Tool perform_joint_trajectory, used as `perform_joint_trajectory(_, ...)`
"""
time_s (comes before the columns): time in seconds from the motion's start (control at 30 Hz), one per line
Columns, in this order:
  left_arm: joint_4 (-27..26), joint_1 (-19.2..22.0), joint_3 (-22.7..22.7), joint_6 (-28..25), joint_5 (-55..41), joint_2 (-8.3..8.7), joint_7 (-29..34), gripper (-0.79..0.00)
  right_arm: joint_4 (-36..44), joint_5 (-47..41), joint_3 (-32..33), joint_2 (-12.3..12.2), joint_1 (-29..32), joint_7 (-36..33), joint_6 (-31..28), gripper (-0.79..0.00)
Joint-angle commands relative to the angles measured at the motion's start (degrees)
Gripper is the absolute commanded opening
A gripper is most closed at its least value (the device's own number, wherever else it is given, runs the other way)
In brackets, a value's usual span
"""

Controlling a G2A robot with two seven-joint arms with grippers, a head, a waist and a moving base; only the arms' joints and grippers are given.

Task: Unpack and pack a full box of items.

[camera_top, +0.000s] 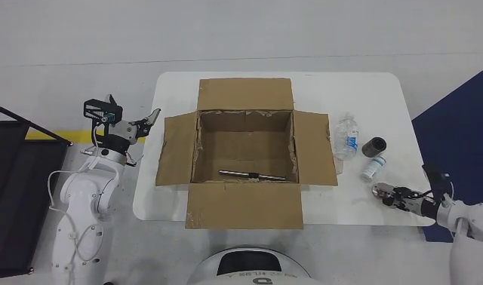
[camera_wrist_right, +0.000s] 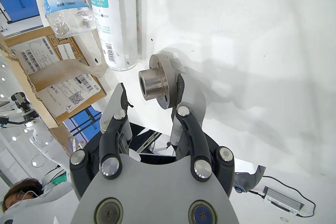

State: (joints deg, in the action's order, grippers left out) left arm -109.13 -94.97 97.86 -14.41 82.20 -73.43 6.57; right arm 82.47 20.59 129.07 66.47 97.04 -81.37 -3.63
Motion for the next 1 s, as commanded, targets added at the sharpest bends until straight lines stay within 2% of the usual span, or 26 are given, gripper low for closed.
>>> perform_joint_trajectory(0.0, 0.0, 0.0, 0.0, 0.0, 0.0, 0.0, 0.0, 0.0, 1.18, -0.45, 0.48, -0.16, 1.1, 0.43, 0.56, -0.434)
perform_joint_trajectory(0.2, 0.0, 0.0, 0.0, 0.0, 0.0, 0.0, 0.0, 0.0, 7.79, -1.94, 2.11, -0.24, 5.39, 3.41, 1.99, -0.431)
perform_joint_trajectory(0.3, 0.0, 0.0, 0.0, 0.0, 0.0, 0.0, 0.0, 0.0, 14.74, -5.42, 4.07, 0.13, 9.46, 5.11, 1.86, -0.431)
perform_joint_trajectory(0.4, 0.0, 0.0, 0.0, 0.0, 0.0, 0.0, 0.0, 0.0, 22.71, -10.92, 5.71, 0.78, 13.85, 7.3, -1.28, -0.437)
perform_joint_trajectory(0.53, 0.0, 0.0, 0.0, 0.0, 0.0, 0.0, 0.0, 0.0, 36.47, -17.63, 5.19, 1.5, 18.54, 8.82, -7.4, -0.489)
perform_joint_trajectory(0.57, 0.0, 0.0, 0.0, 0.0, 0.0, 0.0, 0.0, 0.0, 37.83, -18.32, 4.92, 1.55, 19.0, 9.03, -8.06, -0.505)
perform_joint_trajectory(0.67, 0.0, 0.0, 0.0, 0.0, 0.0, 0.0, 0.0, 0.0, 44.28, -21.35, 2.35, 1.56, 19.64, 9.12, -11.42, -0.554)
perform_joint_trajectory(0.73, 0.0, 0.0, 0.0, 0.0, 0.0, 0.0, 0.0, 0.0, 48.61, -21.42, -0.78, 1.36, 19.19, 8.98, -12.5, -0.643)
perform_joint_trajectory(0.77, 0.0, 0.0, 0.0, 0.0, 0.0, 0.0, 0.0, 0.0, 50.07, -20.66, -2.17, 1.23, 18.73, 9.09, -12.53, -0.745)
perform_joint_trajectory(0.8, 0.0, 0.0, 0.0, 0.0, 0.0, 0.0, 0.0, 0.0, 51.76, -20.09, -3.84, 1.11, 18.19, 9.23, -12.49, -0.785)
perform_joint_trajectory(0.97, 0.0, 0.0, 0.0, 0.0, 0.0, 0.0, 0.0, 0.0, 52.17, -19.18, -14.3, 0.17, 11.78, 8.03, -17.52, -0.785)
